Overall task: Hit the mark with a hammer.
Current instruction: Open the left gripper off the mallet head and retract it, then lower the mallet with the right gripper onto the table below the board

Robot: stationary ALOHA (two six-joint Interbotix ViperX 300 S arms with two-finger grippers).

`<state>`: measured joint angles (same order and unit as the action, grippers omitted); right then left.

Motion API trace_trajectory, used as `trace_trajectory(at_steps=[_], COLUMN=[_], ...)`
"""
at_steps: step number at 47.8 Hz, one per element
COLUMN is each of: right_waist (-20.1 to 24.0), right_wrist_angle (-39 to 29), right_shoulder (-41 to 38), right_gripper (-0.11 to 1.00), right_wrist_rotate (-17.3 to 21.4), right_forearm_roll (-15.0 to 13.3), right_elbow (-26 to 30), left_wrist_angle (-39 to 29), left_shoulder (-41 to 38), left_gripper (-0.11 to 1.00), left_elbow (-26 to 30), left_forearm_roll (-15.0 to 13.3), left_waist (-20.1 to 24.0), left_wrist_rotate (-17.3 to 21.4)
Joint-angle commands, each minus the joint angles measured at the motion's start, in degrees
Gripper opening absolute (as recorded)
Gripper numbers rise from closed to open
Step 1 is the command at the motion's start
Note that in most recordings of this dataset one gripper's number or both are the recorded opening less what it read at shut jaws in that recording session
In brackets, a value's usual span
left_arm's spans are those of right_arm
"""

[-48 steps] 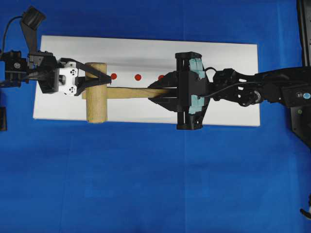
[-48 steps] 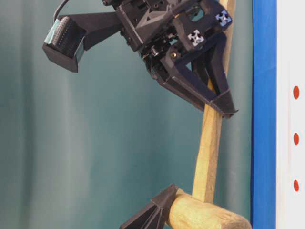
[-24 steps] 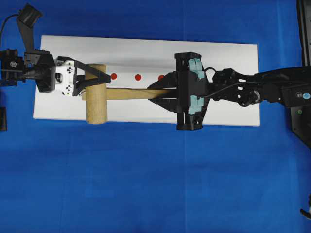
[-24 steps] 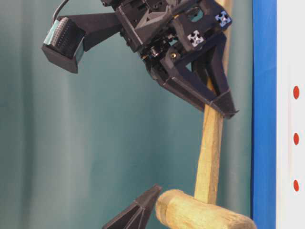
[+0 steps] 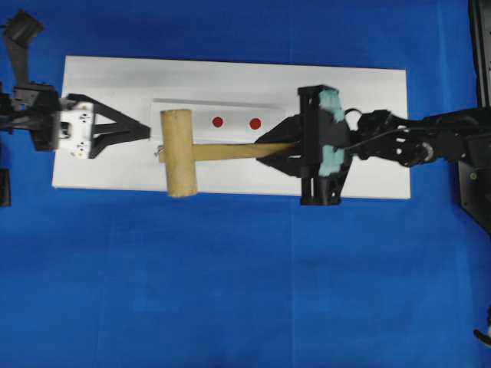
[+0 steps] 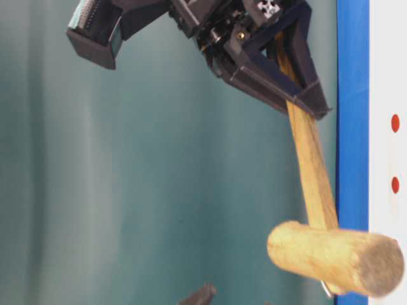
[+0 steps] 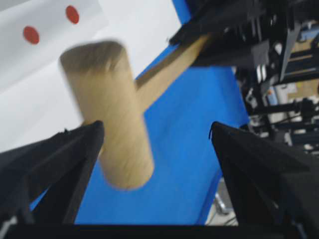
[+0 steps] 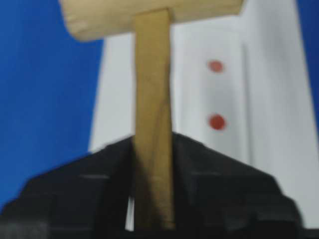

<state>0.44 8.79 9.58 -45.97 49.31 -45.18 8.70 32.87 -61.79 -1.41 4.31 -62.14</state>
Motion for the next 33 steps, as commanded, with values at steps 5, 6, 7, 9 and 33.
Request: trace_trajectory(at_steps=[5,6,7,9,33], right_waist=[0.26,0.26,0.26,0.35,1.67], right_wrist_angle=[0.35,0.35,0.35,0.35,0.53], right_shoulder=[3.25,3.43,3.6,3.96,4.13], right_gripper=[0.08,0.08,0.08,0.08,0.08], right_wrist_rotate=[0.09,0.09,0.18,0.09,1.49], right_forearm_roll=[0.88,0.97,1.14,1.41,3.16], right_elbow=[-0.7,-0.88,-1.05,-1.49,-1.49], left_wrist_angle=[-1.93,-2.29,-2.72,-3.78,-7.03], left_shoulder=[5.36,5.98,6.59,8.09,10.46], left_gripper=[0.9,0.9,0.9,0.9,0.9], left_elbow=[-1.49,-1.76,-1.93,-2.46,-3.25], left_forearm_roll=[0.09,0.0,0.09,0.09,1.32], left_waist=[-0.18,-0.18,-0.26,-0.18,1.58], left_wrist_rotate=[0.18,0.18,0.18,0.18,6.42])
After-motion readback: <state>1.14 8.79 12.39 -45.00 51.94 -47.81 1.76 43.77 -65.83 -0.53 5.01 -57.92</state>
